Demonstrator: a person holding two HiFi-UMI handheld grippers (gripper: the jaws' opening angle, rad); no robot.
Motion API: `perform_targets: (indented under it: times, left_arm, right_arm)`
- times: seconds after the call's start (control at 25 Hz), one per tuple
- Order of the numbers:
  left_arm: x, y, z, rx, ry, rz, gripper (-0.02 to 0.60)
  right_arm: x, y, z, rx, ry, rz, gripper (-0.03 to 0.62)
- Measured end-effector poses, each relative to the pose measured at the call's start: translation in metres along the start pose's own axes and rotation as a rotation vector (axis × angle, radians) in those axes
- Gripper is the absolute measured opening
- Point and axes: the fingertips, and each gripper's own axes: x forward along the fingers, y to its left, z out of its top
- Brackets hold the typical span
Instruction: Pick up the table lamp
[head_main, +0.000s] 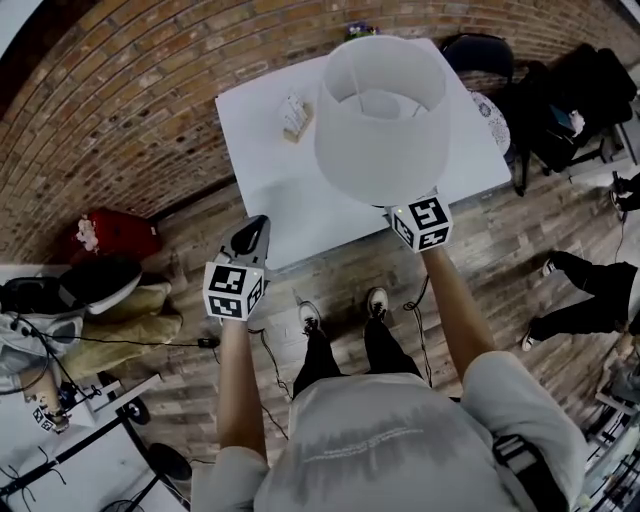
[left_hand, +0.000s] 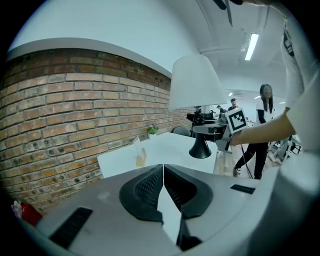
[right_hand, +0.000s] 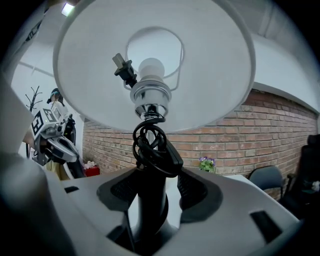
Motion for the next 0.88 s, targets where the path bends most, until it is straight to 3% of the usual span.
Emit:
perform_targets:
  times: [0.88]
  left_arm:
    - [-0.018, -0.036, 0.103, 0.108, -0.187, -0.085, 0.014]
  right_arm:
    - [-0.152, -0.021, 0.094, 0.026, -0.048, -0.176, 0.234]
